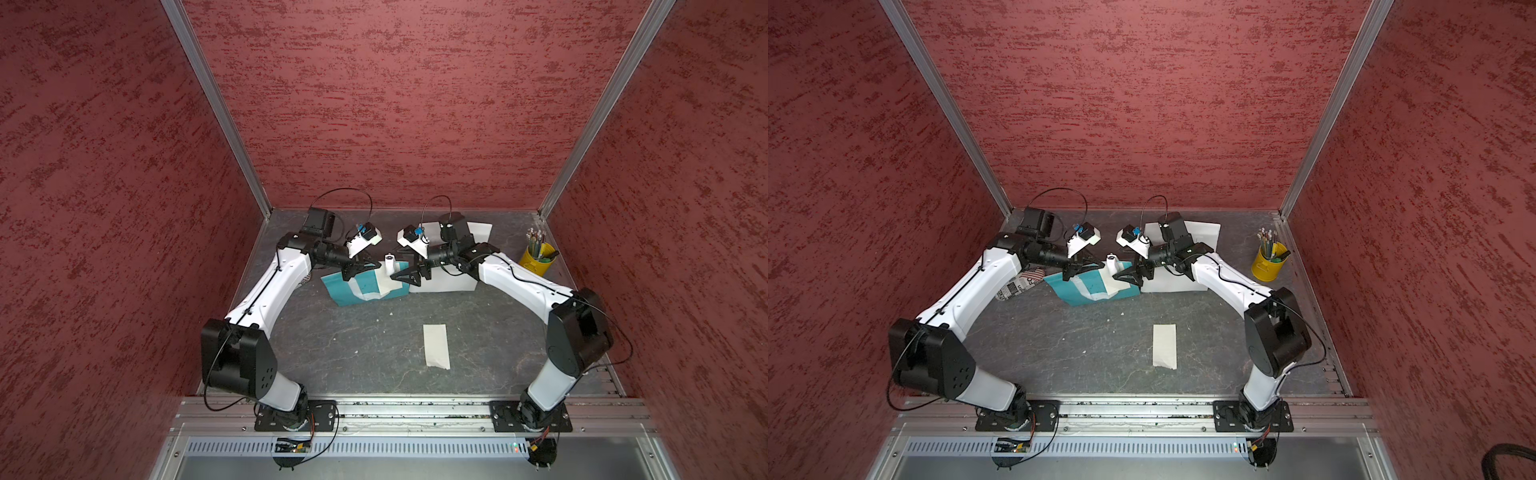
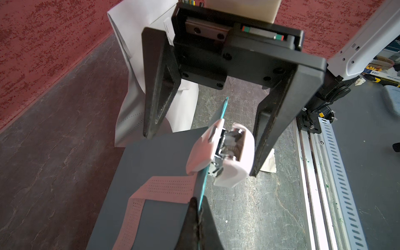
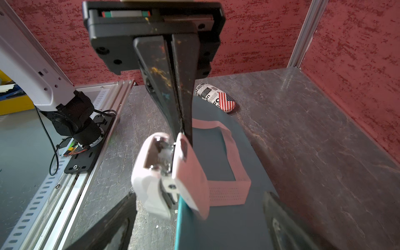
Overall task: Staple the receipts to the bags
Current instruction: Staple the receipt to the takeout bag.
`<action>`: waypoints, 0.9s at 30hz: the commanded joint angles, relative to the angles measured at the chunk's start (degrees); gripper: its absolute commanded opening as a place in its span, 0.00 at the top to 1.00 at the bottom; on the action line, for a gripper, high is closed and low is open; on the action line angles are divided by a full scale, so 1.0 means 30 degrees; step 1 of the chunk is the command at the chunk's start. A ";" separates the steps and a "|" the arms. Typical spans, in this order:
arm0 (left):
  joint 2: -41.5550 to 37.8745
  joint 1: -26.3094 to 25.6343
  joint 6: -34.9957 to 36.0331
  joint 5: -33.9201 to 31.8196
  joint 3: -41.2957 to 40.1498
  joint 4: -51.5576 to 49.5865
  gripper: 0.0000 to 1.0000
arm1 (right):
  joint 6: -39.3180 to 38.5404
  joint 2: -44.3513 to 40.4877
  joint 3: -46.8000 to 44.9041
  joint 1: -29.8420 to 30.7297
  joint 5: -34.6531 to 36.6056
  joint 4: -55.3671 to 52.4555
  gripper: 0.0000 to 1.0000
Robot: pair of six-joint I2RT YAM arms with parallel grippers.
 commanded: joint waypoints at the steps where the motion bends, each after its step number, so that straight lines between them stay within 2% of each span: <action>1: 0.0161 -0.0051 0.0097 0.0263 0.0423 0.0080 1.00 | 0.1167 -0.0469 -0.0331 0.0168 -0.0021 0.2139 0.07; 7: 0.0218 -0.0076 -0.0047 0.0216 0.0419 0.0210 1.00 | 0.1456 -0.0504 -0.0580 0.0379 0.0364 0.2742 0.10; 13: 0.0305 -0.0076 -0.0119 0.0264 0.0511 0.0211 1.00 | 0.1488 -0.0394 -0.0827 0.0624 0.0223 0.2755 0.18; 19: 0.0357 -0.0076 -0.0128 0.0334 0.0538 0.0241 1.00 | 0.0913 -0.0259 -0.0662 0.0600 0.0192 0.1971 0.36; 22: 0.0399 -0.0076 -0.0144 0.0364 0.0522 0.0214 1.00 | 0.1031 -0.0177 -0.0698 0.0614 0.0001 0.2160 0.55; 27: 0.0356 -0.0076 -0.0167 0.0379 0.0510 0.0225 1.00 | 0.0629 0.0090 -0.0513 0.0614 -0.0271 0.1751 0.98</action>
